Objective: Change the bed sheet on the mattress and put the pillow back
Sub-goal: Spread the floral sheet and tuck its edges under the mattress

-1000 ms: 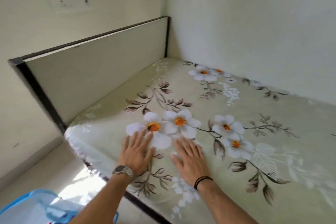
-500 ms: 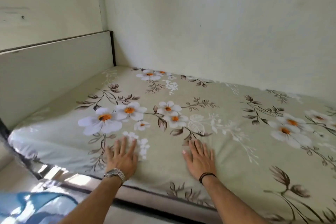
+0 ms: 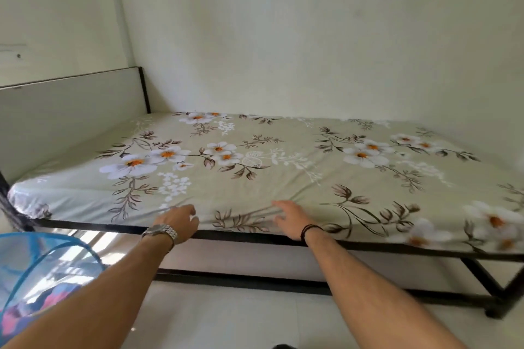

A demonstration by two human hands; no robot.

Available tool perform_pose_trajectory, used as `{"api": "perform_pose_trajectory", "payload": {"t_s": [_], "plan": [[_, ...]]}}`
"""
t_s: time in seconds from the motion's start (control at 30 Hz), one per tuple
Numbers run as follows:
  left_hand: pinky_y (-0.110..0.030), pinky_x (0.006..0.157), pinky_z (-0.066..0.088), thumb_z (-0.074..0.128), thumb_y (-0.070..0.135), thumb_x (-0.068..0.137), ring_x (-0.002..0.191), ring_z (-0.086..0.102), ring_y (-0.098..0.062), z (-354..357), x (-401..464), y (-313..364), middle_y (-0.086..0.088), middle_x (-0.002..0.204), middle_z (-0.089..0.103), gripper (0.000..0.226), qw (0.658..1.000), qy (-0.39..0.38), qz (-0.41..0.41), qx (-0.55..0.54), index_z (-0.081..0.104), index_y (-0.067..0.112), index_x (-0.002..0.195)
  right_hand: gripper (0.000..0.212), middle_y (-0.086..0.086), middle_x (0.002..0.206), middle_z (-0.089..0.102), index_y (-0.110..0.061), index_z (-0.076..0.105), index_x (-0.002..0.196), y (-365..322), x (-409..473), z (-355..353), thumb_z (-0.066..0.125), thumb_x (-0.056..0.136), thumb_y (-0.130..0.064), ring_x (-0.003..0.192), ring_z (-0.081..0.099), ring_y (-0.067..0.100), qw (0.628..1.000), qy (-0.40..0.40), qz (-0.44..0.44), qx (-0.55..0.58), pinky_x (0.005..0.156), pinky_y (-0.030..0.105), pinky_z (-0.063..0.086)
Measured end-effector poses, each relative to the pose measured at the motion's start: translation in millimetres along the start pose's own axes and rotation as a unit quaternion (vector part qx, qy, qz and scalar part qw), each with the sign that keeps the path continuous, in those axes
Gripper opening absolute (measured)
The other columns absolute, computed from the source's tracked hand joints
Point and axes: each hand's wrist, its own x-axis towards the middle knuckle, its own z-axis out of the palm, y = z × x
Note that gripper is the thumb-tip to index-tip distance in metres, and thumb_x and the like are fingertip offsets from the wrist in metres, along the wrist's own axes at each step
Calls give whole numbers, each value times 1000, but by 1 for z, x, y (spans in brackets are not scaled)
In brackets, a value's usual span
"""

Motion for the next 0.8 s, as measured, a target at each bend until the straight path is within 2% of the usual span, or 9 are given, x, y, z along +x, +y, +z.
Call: {"api": "perform_pose_trajectory", "payload": {"t_s": [0.1, 0.23, 0.33, 0.43, 0.5, 0.57, 0.63, 0.7, 0.8], "plan": [[-39, 98, 50, 49, 46, 98, 119, 61, -25, 5, 12, 64, -1, 136, 63, 45, 997, -15, 74, -1, 51, 31, 142, 49, 4, 154, 45, -23, 48, 151, 25, -11, -24, 50, 102, -26, 138, 45, 27, 997, 77, 19, -22, 116, 40, 38], [-44, 111, 39, 50, 46, 98, 138, 45, -25, 30, 29, 176, 3, 155, 44, 55, 984, -23, 178, 8, 39, 36, 151, 51, 4, 158, 41, -21, 45, 151, 93, -12, -56, 47, 101, -33, 143, 38, 27, 983, 136, 30, -119, 117, 45, 35], [-46, 122, 25, 47, 48, 99, 151, 27, -23, 56, 43, 259, 4, 167, 23, 62, 970, -18, 243, 0, 28, 38, 157, 55, -6, 168, 24, -33, 35, 156, 170, -12, -88, 36, 103, -48, 154, 19, 27, 977, 122, 75, -160, 124, 52, 18], [-54, 126, 11, 41, 52, 101, 157, 7, -23, 86, 50, 324, 6, 171, 4, 64, 964, -40, 261, -9, 19, 41, 159, 60, -11, 170, 16, -40, 22, 160, 243, -31, -102, 21, 104, -62, 157, 12, 24, 971, 99, 137, -170, 127, 48, 3], [-57, 123, 12, 41, 57, 98, 155, 16, -25, 101, 44, 351, 5, 169, 15, 60, 962, -68, 265, -1, 27, 45, 155, 55, -11, 161, 37, -39, 36, 152, 265, -55, -99, 22, 104, -63, 148, 30, 20, 962, 155, 136, -179, 124, 42, 22], [-48, 113, 33, 42, 60, 94, 138, 44, -23, 101, 41, 366, 5, 152, 46, 49, 959, -46, 277, -30, 51, 42, 139, 42, -9, 129, 60, -35, 54, 122, 264, -62, -101, 25, 104, -60, 119, 51, 18, 941, 221, 157, -201, 101, 39, 43], [-35, 89, 49, 44, 57, 96, 106, 62, -16, 87, 51, 372, 7, 117, 66, 40, 945, -37, 314, -79, 68, 34, 118, 40, -5, 108, 63, -29, 56, 107, 245, -54, -113, 26, 103, -54, 102, 55, 20, 927, 235, 200, -215, 87, 40, 47], [-30, 74, 54, 44, 54, 100, 85, 67, -15, 68, 69, 378, 9, 96, 72, 39, 932, -51, 341, -109, 73, 29, 108, 44, 1, 106, 65, -22, 63, 107, 225, -38, -131, 29, 103, -49, 99, 59, 24, 922, 216, 241, -213, 84, 43, 50], [-33, 79, 56, 46, 49, 101, 91, 69, -18, 58, 96, 396, 6, 106, 74, 33, 924, -29, 354, -142, 69, 31, 117, 37, 4, 95, 68, -19, 64, 98, 219, -19, -155, 34, 103, -42, 87, 63, 27, 916, 226, 261, -202, 79, 42, 53]]}}
